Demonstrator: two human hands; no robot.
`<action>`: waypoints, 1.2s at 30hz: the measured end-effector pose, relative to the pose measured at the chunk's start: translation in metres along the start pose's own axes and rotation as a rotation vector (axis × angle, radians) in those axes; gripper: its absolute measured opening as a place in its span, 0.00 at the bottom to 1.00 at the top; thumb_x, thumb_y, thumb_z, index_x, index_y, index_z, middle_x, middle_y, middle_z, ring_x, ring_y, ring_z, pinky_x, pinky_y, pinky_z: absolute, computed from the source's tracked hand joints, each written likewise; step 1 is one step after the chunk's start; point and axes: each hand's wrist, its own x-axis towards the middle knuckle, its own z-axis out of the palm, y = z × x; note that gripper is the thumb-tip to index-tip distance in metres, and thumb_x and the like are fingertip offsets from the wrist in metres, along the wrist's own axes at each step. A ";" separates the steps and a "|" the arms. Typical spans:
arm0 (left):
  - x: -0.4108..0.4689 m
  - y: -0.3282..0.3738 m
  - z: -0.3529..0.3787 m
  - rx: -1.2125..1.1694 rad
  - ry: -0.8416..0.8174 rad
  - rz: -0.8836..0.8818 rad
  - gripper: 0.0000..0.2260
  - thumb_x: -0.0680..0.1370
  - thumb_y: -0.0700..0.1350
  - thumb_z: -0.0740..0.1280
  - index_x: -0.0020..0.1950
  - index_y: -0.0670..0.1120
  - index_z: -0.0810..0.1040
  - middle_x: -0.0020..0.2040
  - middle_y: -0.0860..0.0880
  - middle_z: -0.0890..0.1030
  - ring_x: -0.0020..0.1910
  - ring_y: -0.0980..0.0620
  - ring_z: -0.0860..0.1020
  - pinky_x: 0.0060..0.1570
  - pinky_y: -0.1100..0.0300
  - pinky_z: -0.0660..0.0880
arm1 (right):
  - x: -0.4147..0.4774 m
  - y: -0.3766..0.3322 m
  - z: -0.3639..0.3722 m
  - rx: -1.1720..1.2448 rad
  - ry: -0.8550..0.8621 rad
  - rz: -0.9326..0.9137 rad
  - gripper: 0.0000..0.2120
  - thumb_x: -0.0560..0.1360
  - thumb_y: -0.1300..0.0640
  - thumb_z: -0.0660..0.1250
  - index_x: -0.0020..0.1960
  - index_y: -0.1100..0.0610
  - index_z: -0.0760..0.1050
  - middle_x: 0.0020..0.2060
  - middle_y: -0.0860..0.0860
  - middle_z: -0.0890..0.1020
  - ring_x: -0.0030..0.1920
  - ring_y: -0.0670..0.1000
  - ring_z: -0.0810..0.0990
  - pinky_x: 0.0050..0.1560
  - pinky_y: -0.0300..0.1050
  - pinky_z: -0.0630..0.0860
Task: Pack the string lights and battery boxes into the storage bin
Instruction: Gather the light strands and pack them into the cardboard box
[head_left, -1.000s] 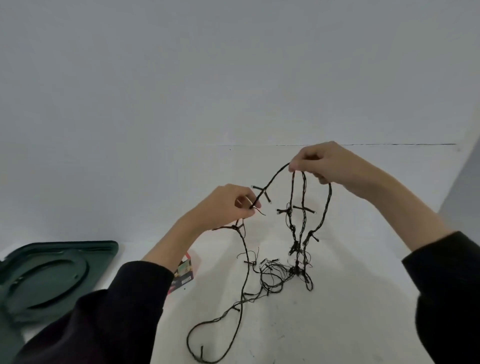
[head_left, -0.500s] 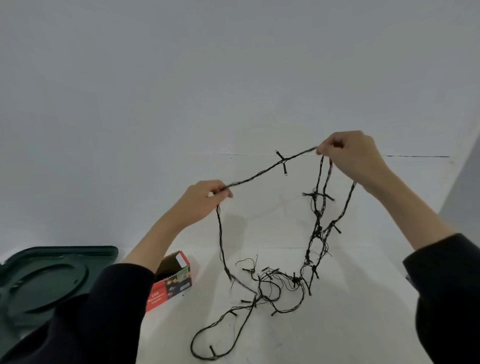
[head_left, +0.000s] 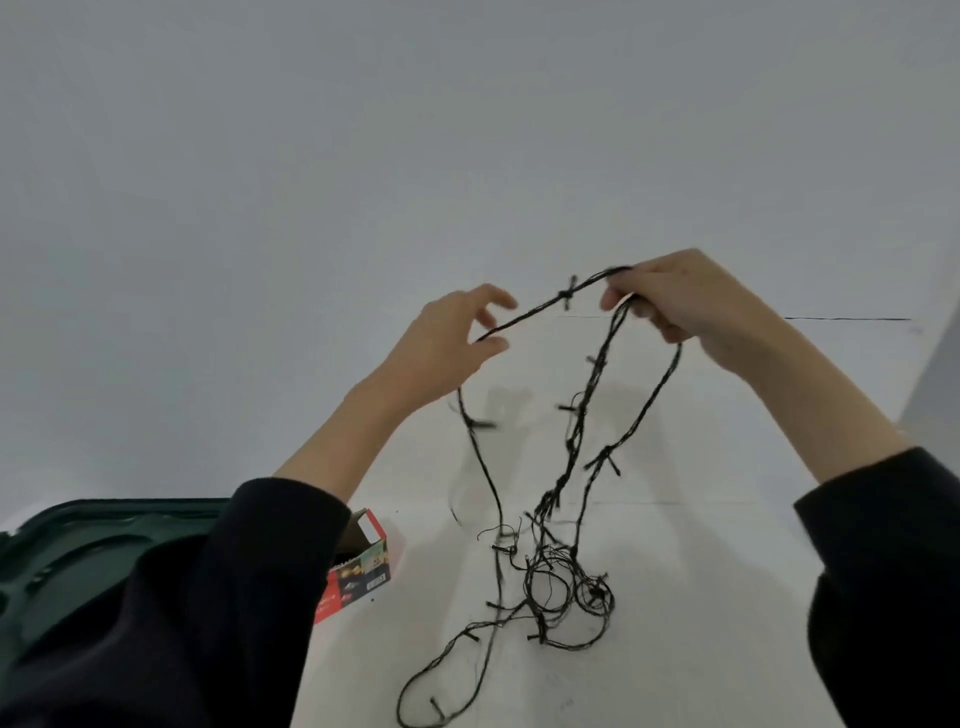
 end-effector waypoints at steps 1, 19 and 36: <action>-0.004 -0.008 -0.001 -0.060 -0.023 -0.049 0.08 0.77 0.45 0.66 0.56 0.50 0.77 0.47 0.51 0.79 0.25 0.61 0.70 0.31 0.70 0.69 | 0.003 0.002 -0.008 0.014 0.046 0.002 0.13 0.76 0.54 0.64 0.35 0.56 0.81 0.23 0.48 0.68 0.21 0.45 0.61 0.22 0.35 0.57; 0.026 0.053 -0.035 -0.290 -0.219 -0.009 0.10 0.80 0.51 0.62 0.48 0.47 0.79 0.26 0.54 0.72 0.22 0.57 0.67 0.23 0.67 0.62 | -0.008 -0.027 0.004 -0.100 -0.361 -0.141 0.08 0.73 0.50 0.70 0.48 0.52 0.81 0.26 0.45 0.66 0.24 0.43 0.62 0.27 0.36 0.60; 0.007 0.037 -0.036 -0.329 -0.283 -0.102 0.14 0.81 0.51 0.58 0.50 0.44 0.79 0.28 0.52 0.70 0.24 0.56 0.66 0.25 0.66 0.62 | -0.012 -0.020 -0.029 -0.315 -0.286 -0.040 0.29 0.68 0.50 0.75 0.65 0.43 0.66 0.30 0.48 0.69 0.28 0.46 0.66 0.30 0.41 0.63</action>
